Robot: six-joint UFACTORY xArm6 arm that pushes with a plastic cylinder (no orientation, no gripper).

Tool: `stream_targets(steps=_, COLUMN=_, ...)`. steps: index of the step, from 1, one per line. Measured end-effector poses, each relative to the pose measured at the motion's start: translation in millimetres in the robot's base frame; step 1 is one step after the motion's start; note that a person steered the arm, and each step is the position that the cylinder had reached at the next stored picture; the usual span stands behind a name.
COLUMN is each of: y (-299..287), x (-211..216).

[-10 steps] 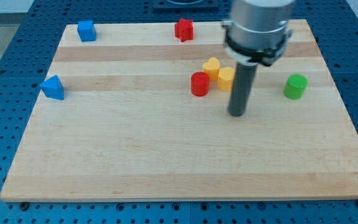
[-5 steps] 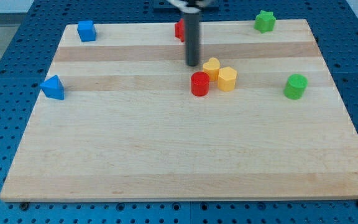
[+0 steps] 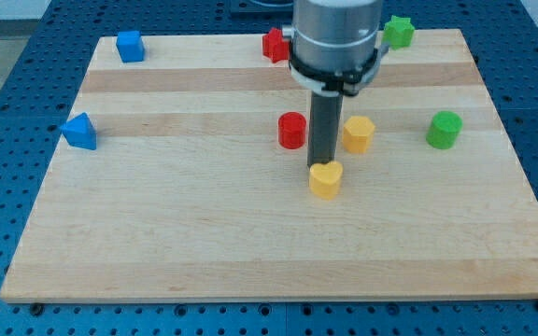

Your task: Separate the yellow heart from the yellow hexagon

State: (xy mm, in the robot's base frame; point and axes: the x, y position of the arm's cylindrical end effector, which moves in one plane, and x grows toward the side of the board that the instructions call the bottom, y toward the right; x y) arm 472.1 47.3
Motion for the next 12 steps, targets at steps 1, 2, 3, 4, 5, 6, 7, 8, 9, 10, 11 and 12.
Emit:
stream_targets(steps=1, y=-20, x=18)
stream_targets(steps=2, y=-58, x=23)
stream_targets(steps=3, y=-43, x=35)
stream_targets(steps=4, y=7, x=46)
stream_targets(steps=5, y=57, x=46)
stream_targets(steps=6, y=68, x=46)
stream_targets(steps=7, y=61, x=46)
stream_targets(steps=8, y=85, x=70)
stream_targets(steps=9, y=108, x=91)
stream_targets(steps=10, y=70, x=81)
stream_targets(steps=11, y=61, x=47)
stream_targets(steps=12, y=103, x=52)
